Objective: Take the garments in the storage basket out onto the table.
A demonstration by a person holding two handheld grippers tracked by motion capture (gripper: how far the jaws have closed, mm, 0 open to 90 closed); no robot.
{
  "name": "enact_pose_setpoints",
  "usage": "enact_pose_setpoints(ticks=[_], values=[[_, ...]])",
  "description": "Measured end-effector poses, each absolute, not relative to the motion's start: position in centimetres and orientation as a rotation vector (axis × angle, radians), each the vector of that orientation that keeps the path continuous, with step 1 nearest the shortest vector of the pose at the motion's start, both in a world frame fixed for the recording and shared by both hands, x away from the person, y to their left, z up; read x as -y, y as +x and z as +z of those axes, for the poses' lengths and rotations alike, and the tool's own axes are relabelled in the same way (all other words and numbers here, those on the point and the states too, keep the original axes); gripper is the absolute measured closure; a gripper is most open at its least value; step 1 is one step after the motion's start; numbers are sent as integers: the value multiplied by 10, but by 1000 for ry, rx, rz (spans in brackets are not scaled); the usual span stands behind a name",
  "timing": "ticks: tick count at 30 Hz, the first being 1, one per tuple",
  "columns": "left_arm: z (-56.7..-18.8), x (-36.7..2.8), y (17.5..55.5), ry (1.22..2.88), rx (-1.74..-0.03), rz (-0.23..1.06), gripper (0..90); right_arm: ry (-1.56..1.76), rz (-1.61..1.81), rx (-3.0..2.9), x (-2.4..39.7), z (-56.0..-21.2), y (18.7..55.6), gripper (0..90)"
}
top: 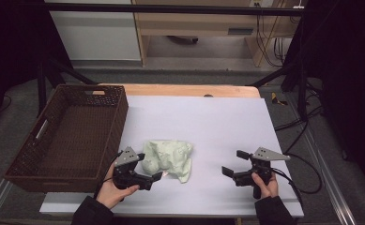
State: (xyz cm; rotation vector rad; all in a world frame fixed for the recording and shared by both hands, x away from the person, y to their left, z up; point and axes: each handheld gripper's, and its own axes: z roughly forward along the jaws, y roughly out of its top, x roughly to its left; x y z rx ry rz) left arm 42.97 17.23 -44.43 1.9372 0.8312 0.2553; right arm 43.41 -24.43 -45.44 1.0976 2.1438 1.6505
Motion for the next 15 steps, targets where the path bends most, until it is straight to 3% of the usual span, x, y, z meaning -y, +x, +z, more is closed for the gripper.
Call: enact_pose_setpoints(ticks=[15], values=[[-456,-172,431,1978,-864,214,29,1048,1615,-2208,209,-453,431,7]])
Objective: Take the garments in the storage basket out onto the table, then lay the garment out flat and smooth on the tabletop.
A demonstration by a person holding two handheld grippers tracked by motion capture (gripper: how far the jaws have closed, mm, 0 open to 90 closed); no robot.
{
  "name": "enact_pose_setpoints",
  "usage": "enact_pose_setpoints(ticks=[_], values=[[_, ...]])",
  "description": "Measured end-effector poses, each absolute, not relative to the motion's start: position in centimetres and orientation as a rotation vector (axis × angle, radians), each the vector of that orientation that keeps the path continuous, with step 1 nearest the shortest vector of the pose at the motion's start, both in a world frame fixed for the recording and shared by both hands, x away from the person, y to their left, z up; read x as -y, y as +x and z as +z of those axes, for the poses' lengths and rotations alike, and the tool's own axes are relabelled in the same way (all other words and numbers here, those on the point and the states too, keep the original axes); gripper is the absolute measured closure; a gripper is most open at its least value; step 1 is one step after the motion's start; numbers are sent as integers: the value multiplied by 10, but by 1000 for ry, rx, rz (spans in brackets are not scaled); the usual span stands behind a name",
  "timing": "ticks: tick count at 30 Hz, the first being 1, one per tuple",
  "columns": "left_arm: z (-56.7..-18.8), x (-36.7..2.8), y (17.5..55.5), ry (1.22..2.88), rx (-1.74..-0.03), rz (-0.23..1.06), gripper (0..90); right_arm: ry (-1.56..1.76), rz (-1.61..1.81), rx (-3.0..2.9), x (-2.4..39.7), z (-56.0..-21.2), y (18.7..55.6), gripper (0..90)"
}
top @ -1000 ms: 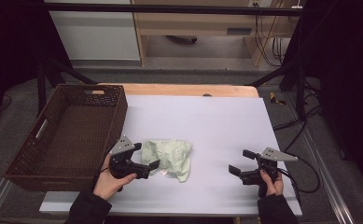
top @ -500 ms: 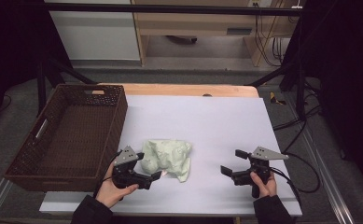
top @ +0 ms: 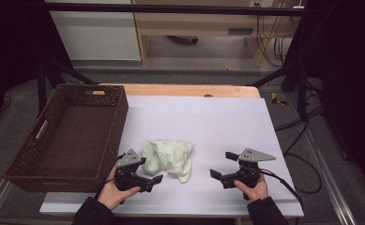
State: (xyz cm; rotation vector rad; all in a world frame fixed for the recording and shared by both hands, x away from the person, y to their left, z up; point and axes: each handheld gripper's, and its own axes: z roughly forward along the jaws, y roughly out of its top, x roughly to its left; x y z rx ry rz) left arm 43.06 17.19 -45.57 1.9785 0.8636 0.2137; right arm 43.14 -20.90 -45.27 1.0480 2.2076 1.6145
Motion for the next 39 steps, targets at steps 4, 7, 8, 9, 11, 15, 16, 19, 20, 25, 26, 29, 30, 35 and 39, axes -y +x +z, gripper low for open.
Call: enact_pose_setpoints(ticks=[4,7,8,9,11,15,16,19,20,25,26,29,30,35,39], values=[[-458,-171,431,1995,-867,221,57,1042,1613,-2222,202,-454,431,13],[-460,-172,432,2008,-874,222,80,1047,1608,-2232,198,-455,431,16],[-461,-172,433,2010,-878,224,88,1047,1603,-2236,197,-456,431,17],[-461,-172,433,2012,-881,228,98,1050,1605,-2238,195,-456,431,18],[-461,-172,432,2017,-880,233,124,1049,1601,-2246,192,-457,431,24],[-463,-171,433,2036,-879,235,195,1055,1600,-2266,184,-459,430,36],[-463,-171,433,2042,-876,242,217,1057,1601,-2268,182,-460,430,40],[-464,-171,434,2044,-882,243,271,1061,1592,-2278,177,-461,430,53],[-464,-172,434,2044,-888,241,296,1061,1584,-2284,175,-461,430,58],[-464,-172,433,2058,-907,257,402,1060,1578,-2313,165,-465,429,95],[-465,-171,433,2062,-911,258,420,1060,1570,-2321,163,-465,429,98],[-466,-171,434,2069,-917,249,464,1053,1548,-2333,156,-467,430,118],[-467,-172,434,2068,-930,245,478,1048,1543,-2337,154,-467,430,123],[-467,-173,434,2065,-943,234,554,1029,1520,-2373,140,-470,430,161],[-470,-171,436,2074,-935,237,595,1011,1490,-2399,130,-473,431,213]])
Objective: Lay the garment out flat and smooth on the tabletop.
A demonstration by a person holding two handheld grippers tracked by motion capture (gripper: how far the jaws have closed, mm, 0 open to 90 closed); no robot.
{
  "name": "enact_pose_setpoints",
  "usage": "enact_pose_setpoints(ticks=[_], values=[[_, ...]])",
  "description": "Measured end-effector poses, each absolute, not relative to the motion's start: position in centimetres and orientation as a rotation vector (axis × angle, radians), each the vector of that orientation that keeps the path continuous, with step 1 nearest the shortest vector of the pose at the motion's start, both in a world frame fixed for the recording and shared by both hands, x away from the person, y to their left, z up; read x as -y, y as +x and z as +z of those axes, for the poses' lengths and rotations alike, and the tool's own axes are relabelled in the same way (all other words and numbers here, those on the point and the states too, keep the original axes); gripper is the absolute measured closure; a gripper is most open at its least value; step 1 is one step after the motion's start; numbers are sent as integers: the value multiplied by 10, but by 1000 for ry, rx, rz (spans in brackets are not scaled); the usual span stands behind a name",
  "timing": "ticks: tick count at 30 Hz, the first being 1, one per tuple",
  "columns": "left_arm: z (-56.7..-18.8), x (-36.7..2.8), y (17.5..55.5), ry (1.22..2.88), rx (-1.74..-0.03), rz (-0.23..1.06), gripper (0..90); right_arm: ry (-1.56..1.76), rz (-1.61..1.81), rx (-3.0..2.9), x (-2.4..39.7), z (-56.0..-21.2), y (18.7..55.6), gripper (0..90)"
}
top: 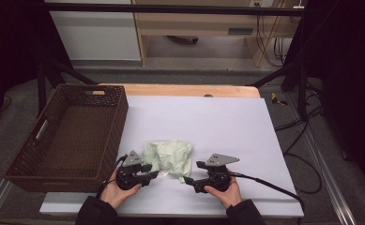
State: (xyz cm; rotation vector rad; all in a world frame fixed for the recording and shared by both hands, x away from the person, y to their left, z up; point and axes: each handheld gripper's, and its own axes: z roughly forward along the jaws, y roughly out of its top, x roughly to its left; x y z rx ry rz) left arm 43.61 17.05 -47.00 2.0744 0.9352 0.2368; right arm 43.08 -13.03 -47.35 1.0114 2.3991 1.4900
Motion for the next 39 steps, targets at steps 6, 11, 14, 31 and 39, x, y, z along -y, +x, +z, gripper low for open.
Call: enact_pose_setpoints(ticks=[6,11,14,31,39], values=[[-474,-169,441,2087,-951,235,676,991,1442,-2406,118,-479,435,319],[-478,-166,442,2108,-949,225,711,983,1395,-2432,108,-485,436,390],[-480,-164,442,2124,-946,230,745,962,1370,-2443,105,-486,436,456],[-480,-162,444,2100,-986,191,868,1002,1291,-2454,108,-483,438,838],[-479,-163,444,2114,-979,191,882,984,1295,-2419,126,-456,432,850]])
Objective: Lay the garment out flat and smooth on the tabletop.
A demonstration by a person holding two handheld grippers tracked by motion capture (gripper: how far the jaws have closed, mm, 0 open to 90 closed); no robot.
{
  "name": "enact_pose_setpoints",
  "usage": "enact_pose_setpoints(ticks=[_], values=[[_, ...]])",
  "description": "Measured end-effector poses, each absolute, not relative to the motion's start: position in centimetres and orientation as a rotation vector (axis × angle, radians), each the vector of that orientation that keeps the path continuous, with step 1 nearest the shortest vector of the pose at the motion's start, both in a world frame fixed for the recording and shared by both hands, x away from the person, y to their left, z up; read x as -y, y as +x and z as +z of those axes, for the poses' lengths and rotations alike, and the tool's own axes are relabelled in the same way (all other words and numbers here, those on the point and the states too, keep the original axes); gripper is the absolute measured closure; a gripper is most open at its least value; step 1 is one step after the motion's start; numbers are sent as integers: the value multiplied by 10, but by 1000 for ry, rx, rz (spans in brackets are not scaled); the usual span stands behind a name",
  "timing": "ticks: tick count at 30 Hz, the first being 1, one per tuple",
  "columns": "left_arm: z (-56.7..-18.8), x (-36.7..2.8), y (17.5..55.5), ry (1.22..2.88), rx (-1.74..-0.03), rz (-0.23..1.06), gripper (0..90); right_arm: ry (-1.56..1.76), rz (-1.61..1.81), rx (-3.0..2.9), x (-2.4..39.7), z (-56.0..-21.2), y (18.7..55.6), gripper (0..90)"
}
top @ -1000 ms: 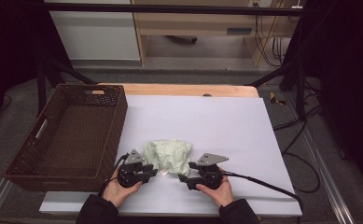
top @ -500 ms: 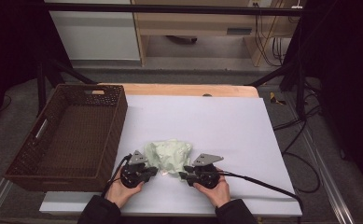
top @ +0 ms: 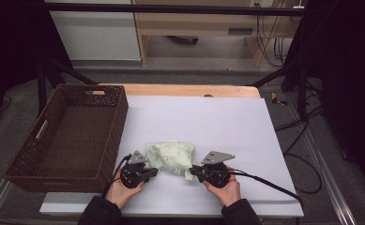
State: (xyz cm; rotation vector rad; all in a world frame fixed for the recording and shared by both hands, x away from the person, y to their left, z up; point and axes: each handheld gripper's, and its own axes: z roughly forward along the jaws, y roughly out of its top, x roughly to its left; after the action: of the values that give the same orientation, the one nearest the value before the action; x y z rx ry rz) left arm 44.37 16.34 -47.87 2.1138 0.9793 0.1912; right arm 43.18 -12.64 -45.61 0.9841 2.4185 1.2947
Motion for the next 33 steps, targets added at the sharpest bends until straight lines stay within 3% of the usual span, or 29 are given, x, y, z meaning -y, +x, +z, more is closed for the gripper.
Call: enact_pose_setpoints(ticks=[13,25,27,30,33], values=[[-462,-162,432,2102,-893,159,890,1010,1289,-2331,173,-433,430,839],[-460,-137,409,2152,-773,86,873,1126,1222,-2347,205,-449,435,830],[-460,-139,410,2135,-769,102,810,1122,1191,-2399,203,-453,436,817],[-456,-145,413,2052,-787,120,622,1125,1186,-2444,201,-455,436,769],[-451,-150,415,2012,-779,172,456,1125,1226,-2435,203,-452,435,639]])
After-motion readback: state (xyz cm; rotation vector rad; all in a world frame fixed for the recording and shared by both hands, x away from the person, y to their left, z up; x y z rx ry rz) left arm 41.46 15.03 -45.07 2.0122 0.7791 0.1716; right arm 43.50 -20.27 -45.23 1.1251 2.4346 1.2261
